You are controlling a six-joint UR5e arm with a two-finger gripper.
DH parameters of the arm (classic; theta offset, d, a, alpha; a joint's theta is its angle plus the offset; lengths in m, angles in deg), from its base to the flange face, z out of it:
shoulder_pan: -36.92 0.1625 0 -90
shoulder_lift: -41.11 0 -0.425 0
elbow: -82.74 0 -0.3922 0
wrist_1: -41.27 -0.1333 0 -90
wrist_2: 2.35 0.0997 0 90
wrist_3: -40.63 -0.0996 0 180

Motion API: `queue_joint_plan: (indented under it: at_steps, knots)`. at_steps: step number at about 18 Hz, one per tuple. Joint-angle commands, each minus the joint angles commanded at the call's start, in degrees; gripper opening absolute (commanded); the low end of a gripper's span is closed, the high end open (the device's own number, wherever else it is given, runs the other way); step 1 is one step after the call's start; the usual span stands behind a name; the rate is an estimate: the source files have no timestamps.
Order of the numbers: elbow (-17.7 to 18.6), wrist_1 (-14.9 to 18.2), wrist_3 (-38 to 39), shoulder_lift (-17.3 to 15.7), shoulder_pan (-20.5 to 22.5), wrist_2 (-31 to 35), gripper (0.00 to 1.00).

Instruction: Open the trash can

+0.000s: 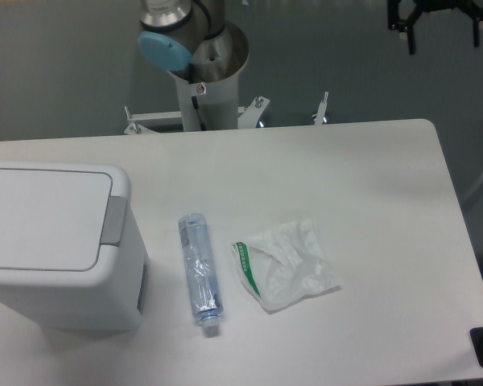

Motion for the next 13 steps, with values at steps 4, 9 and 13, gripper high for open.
queue_joint_plan:
  at_steps: [4, 9, 13]
  knots:
    - [-0.3, 0.1, 0.9, -0.1, -0.4, -0.3, 1.0]
    - [-0.5, 0.1, 11.7, -0.6, -5.5, -0.4, 1.0]
    - [-0.5, 0.1, 19.9, -1.3, -10.1, -0.4, 1.0]
